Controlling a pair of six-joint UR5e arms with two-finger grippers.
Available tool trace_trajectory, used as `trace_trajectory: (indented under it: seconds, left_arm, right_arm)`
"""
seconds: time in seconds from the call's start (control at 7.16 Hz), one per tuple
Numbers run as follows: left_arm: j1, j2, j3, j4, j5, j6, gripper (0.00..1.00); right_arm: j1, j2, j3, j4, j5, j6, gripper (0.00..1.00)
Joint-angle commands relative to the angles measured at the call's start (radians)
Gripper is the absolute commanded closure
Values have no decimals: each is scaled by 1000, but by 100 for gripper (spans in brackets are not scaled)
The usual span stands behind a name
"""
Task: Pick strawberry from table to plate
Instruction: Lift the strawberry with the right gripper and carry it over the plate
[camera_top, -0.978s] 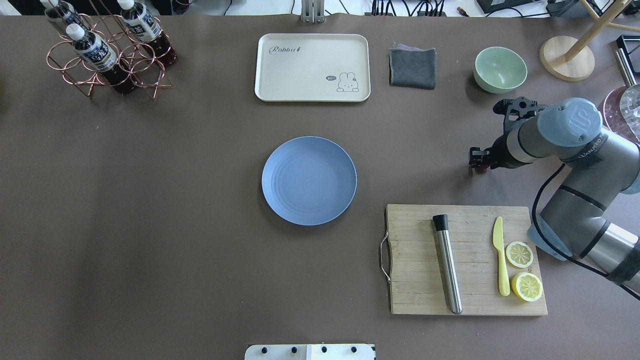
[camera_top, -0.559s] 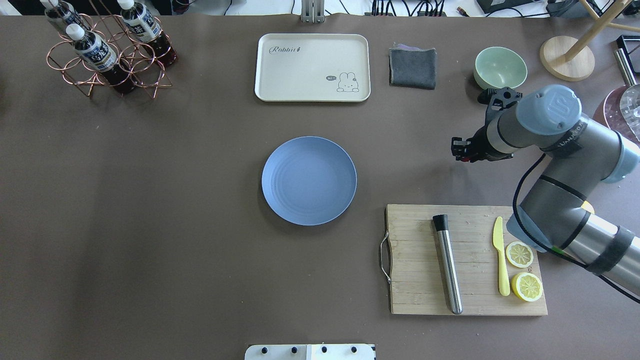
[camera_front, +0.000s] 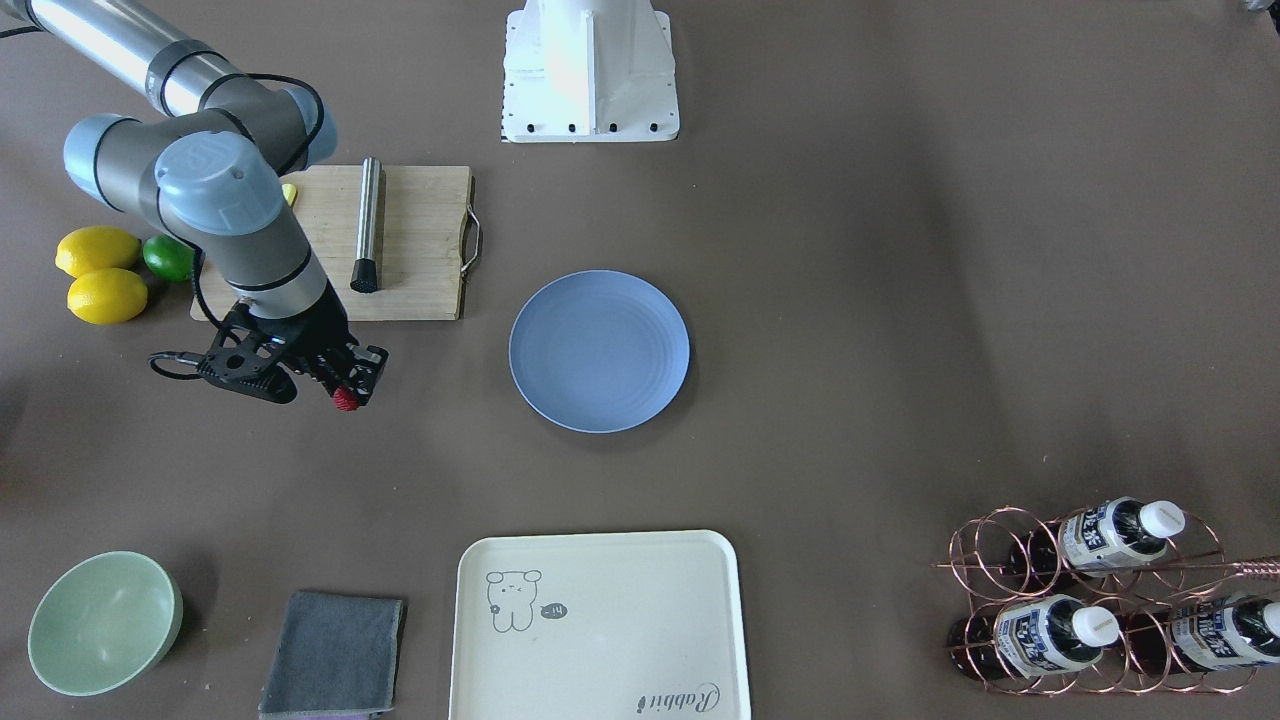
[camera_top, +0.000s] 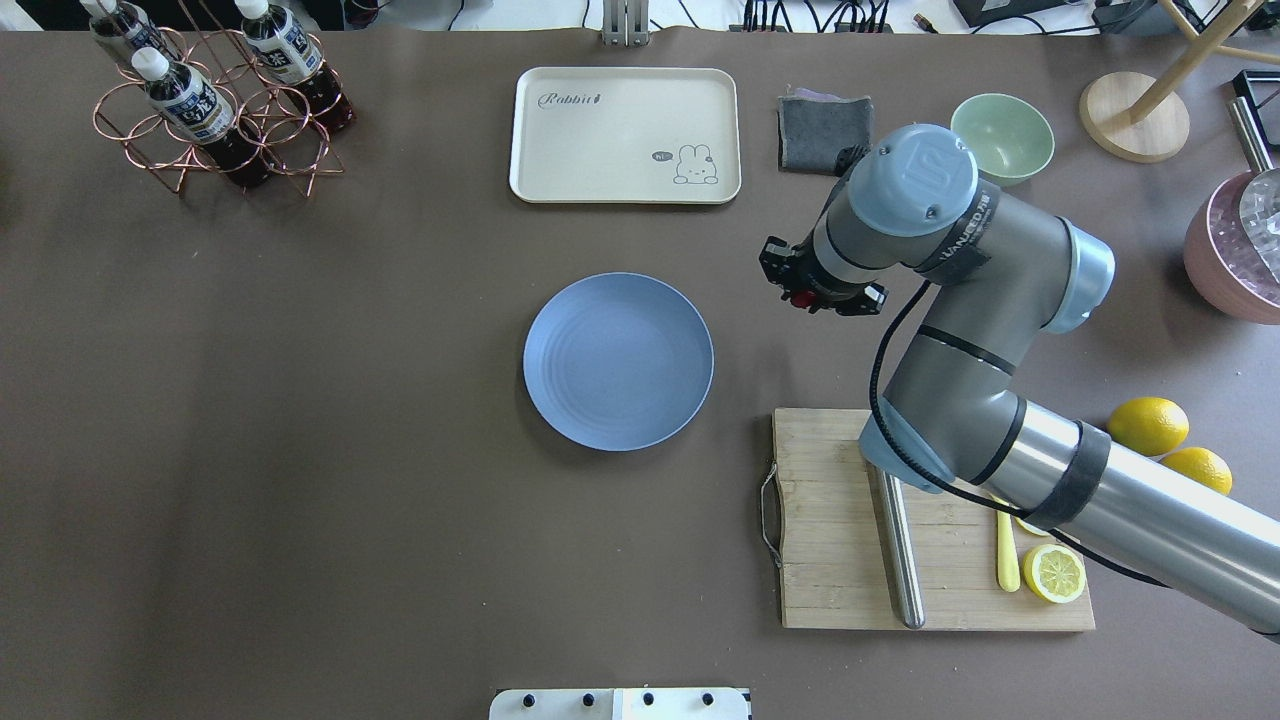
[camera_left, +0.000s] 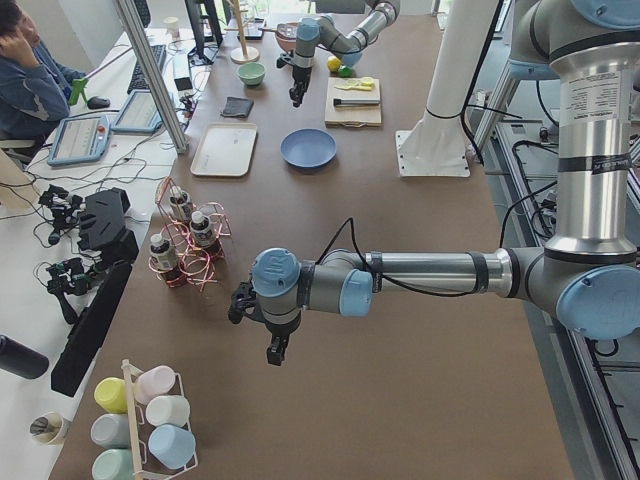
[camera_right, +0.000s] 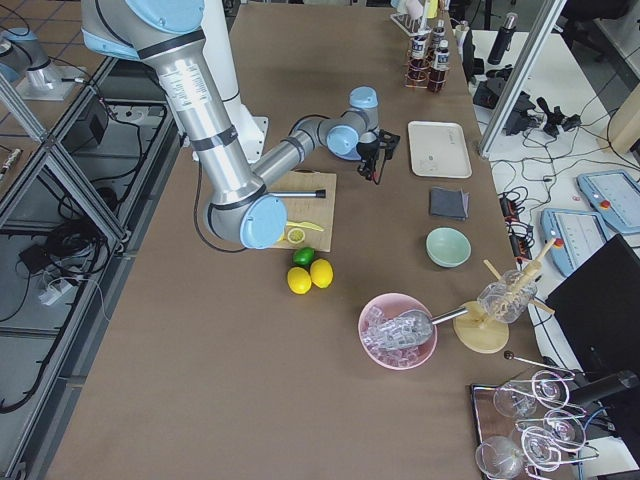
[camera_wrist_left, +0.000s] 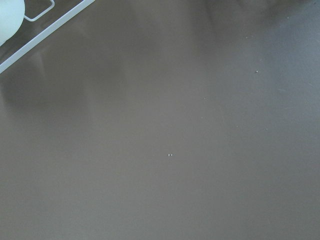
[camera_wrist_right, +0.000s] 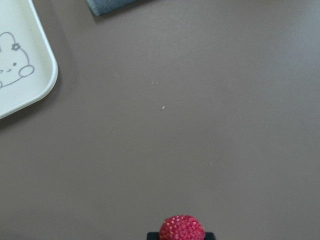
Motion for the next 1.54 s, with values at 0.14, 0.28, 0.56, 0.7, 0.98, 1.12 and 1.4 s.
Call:
trace_trajectory:
  seconds: [0.14,0.28,0.56,0.7,0.98,1.12,1.4]
  left_arm:
    - [-6,17,-5,8,0,0,1]
    - [-6,25,-12,8,0,0,1]
    - [-6,34,-15,8,0,0,1]
    - [-12,36,-15,8,0,0,1]
    - [-12,36,-15,8,-1,0,1]
    - [-12,44,-13,8,0,0,1]
    - [-13,45,-13,8,0,0,1]
  right_arm:
    - [-160,187,-103,-71,-165,262,100]
    - [-180,221,-128,-71,-169,314,100]
    - [-210,249,-150,-67,-213,362,100]
    - [-228,279,-188,-64,-243,377,100]
    - [-246,319,-250,-62,-250,383,100]
    - [-251,319,-254,-62,-262,380,100]
    - [-251,316,-265,-61,-288,380,100]
